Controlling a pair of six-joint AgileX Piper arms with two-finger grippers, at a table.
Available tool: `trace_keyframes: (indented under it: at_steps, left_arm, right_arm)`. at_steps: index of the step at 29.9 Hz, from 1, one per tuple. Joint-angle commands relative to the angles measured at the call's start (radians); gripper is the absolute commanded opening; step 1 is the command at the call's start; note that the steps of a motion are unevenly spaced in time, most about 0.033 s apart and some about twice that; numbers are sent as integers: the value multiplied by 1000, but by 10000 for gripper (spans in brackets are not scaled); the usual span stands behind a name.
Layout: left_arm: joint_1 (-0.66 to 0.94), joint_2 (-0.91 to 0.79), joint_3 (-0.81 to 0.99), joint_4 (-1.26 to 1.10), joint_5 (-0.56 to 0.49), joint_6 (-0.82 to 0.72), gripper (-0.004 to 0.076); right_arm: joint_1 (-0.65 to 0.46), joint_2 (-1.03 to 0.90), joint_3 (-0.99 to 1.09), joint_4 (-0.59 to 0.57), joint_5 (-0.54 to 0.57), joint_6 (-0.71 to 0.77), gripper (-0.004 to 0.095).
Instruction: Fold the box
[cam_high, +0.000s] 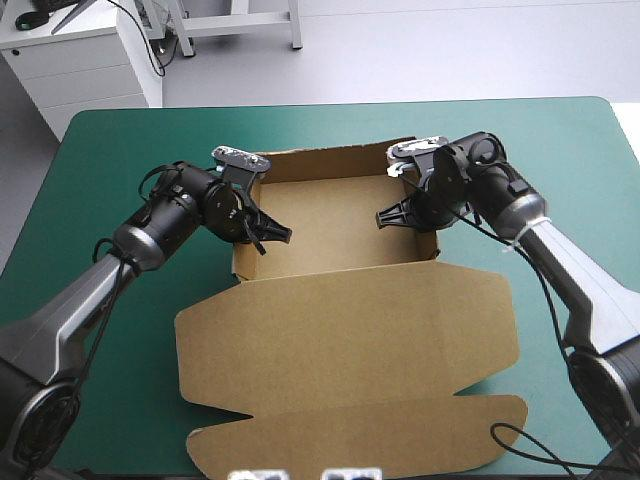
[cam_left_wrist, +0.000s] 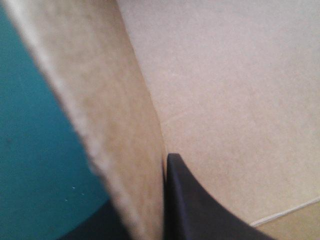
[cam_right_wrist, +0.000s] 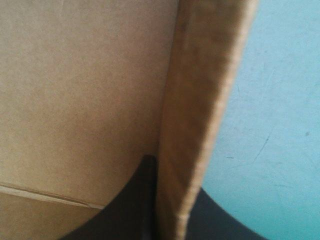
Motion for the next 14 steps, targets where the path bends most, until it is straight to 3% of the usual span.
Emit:
trace_keyframes:
  at_steps: [1, 6, 14]
  left_arm:
    - [-11, 12, -34, 27, -13, 87, -4]
    - [-11, 71, -34, 108, 13, 87, -3]
    - [28, 85, -34, 37, -31, 115, 21]
  right_arm:
    - [-6, 12, -32, 29, -41, -52, -19]
    - [-47, 81, -32, 146, -37, -99, -19]
    - [-60, 105, -32, 109, -42, -101, -19]
